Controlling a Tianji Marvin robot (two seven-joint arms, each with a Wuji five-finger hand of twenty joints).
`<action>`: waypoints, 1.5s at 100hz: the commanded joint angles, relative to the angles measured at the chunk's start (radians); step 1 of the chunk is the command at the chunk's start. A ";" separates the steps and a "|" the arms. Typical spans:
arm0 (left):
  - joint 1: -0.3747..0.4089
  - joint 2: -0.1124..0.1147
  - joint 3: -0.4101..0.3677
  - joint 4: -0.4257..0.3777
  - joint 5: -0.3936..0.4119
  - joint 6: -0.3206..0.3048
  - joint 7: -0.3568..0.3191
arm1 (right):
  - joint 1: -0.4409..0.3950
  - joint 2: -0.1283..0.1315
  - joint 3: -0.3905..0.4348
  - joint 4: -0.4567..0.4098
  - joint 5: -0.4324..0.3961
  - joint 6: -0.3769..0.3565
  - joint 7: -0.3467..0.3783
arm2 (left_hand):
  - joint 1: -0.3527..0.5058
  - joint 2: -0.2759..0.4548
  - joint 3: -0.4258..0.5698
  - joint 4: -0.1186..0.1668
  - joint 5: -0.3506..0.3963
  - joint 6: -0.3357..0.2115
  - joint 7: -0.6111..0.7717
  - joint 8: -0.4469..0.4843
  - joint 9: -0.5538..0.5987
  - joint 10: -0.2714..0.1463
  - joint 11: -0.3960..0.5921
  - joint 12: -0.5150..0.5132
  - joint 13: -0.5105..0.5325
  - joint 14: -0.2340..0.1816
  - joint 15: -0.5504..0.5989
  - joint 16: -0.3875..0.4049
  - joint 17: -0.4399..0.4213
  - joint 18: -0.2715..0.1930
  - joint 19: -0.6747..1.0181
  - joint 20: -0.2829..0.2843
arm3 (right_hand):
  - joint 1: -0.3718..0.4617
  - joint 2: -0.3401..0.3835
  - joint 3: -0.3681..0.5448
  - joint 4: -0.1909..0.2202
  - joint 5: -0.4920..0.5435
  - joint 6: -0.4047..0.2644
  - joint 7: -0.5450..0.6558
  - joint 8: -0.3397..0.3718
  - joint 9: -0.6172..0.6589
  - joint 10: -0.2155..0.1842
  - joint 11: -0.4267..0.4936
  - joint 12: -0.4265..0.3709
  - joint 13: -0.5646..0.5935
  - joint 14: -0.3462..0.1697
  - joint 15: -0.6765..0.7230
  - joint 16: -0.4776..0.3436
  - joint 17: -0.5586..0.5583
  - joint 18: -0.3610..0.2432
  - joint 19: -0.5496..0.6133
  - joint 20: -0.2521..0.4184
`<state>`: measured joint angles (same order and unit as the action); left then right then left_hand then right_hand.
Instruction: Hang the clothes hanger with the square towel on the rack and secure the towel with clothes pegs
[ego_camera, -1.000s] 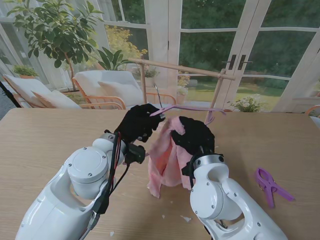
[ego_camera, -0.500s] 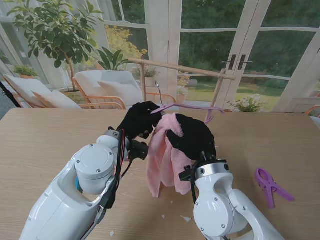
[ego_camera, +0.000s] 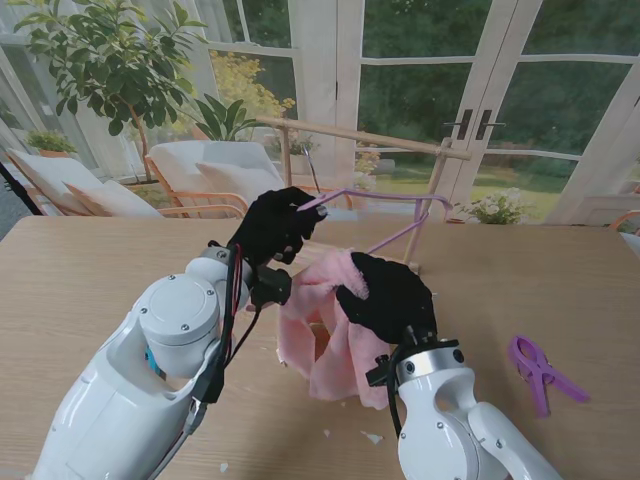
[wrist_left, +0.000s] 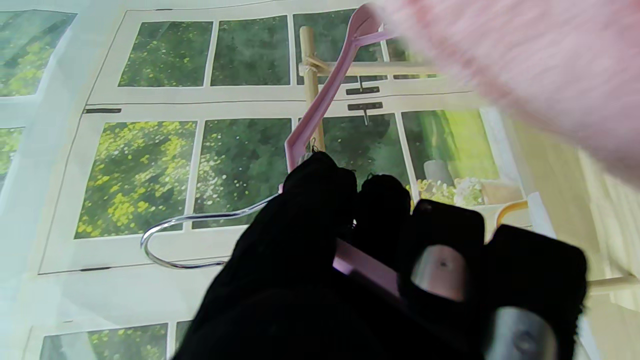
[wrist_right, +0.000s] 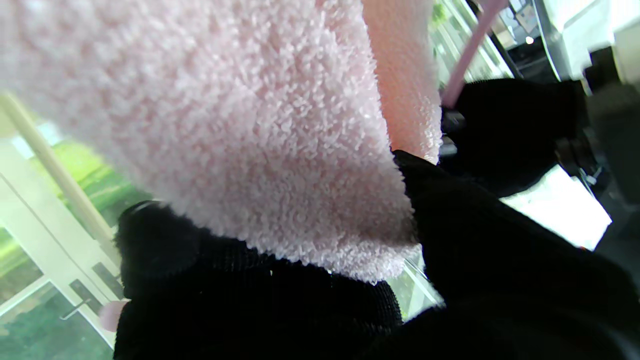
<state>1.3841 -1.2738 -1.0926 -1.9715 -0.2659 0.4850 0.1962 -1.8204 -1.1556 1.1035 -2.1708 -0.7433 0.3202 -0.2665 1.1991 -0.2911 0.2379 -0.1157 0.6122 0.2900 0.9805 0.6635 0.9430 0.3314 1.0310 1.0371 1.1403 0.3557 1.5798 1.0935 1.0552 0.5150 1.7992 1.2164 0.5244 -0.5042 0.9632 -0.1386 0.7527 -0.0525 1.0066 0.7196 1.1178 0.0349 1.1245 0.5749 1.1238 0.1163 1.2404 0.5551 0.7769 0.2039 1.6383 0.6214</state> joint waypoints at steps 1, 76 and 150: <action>-0.009 0.007 -0.017 -0.021 0.007 -0.008 -0.021 | -0.035 0.007 0.004 0.016 -0.013 -0.005 0.028 | 0.063 0.043 -0.018 0.045 0.002 -0.054 0.049 0.003 0.006 0.016 0.018 0.016 0.079 0.074 0.068 -0.007 0.024 -0.105 0.295 0.073 | 0.025 0.015 0.074 0.053 0.034 -0.054 0.081 -0.010 0.029 -0.003 0.035 0.011 0.041 0.031 0.020 0.007 0.018 -0.051 0.069 -0.015; -0.033 0.056 -0.064 -0.092 0.041 0.014 -0.178 | -0.036 0.026 0.006 0.104 -0.080 -0.004 0.071 | 0.061 0.040 -0.018 0.046 0.008 -0.057 0.047 0.003 0.007 0.014 0.017 0.016 0.079 0.074 0.067 -0.006 0.025 -0.110 0.295 0.073 | -0.278 0.128 -0.219 0.091 -0.439 0.131 -0.571 -0.210 -0.741 0.029 -0.428 -0.222 -0.747 0.023 -0.703 -0.179 -0.529 -0.035 -0.635 0.002; -0.046 0.059 -0.061 -0.120 0.023 0.061 -0.203 | 0.144 -0.060 -0.094 0.264 0.155 0.048 -0.129 | 0.059 0.036 -0.013 0.046 0.012 -0.058 0.046 0.003 0.012 0.013 0.014 0.014 0.079 0.071 0.067 -0.006 0.026 -0.118 0.295 0.071 | -0.092 -0.102 0.057 -0.045 -0.199 -0.041 0.023 0.029 -0.504 -0.045 -0.191 -0.115 -0.553 0.001 -0.466 -0.085 -0.448 -0.064 -0.444 0.046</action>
<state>1.3394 -1.2070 -1.1552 -2.0775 -0.2358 0.5388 0.0002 -1.6742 -1.1984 1.0106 -1.9077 -0.6133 0.3992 -0.4038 1.1992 -0.2910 0.2372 -0.1157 0.6122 0.2898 0.9804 0.6622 0.9430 0.3314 1.0310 1.0372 1.1403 0.3557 1.5799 1.0935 1.0552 0.5150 1.7992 1.2170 0.4067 -0.5594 0.9870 -0.1434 0.5406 -0.0608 0.9824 0.7242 0.5921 0.0196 0.8957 0.4440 0.5468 0.1438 0.7514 0.4551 0.3261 0.1653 1.1614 0.6478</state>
